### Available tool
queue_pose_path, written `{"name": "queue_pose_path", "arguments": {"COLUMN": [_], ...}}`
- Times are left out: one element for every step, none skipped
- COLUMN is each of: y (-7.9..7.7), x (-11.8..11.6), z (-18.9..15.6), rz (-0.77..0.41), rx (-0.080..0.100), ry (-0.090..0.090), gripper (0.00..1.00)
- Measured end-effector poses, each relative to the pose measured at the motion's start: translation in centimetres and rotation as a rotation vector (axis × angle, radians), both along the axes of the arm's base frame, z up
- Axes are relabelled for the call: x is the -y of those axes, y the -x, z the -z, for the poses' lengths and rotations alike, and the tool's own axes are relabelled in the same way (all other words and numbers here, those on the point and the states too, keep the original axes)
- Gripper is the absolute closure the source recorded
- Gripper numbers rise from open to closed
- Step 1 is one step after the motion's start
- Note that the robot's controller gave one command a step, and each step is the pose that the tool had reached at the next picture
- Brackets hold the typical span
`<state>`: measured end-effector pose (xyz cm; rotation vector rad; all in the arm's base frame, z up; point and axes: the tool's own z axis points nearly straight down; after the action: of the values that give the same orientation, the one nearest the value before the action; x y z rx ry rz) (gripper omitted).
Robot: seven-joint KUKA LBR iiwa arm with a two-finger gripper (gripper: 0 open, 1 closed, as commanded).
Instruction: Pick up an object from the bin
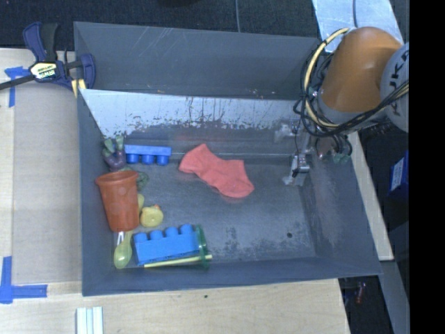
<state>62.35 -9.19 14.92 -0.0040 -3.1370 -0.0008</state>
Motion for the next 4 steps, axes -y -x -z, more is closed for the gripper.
{"name": "queue_pose_path", "arguments": {"y": [-0.2,-0.2,0.2,0.3], "x": [0.0,-4.7,-7.7,-9.8], "z": [-0.5,4.0,6.8,7.6], "rz": [-0.002,-0.208,-0.282,-0.008], "rx": [0.009,0.015,0.006,0.015], "ry": [0.001,0.004,-0.002,-0.001], "gripper": [0.00,0.00,0.00,1.00]}}
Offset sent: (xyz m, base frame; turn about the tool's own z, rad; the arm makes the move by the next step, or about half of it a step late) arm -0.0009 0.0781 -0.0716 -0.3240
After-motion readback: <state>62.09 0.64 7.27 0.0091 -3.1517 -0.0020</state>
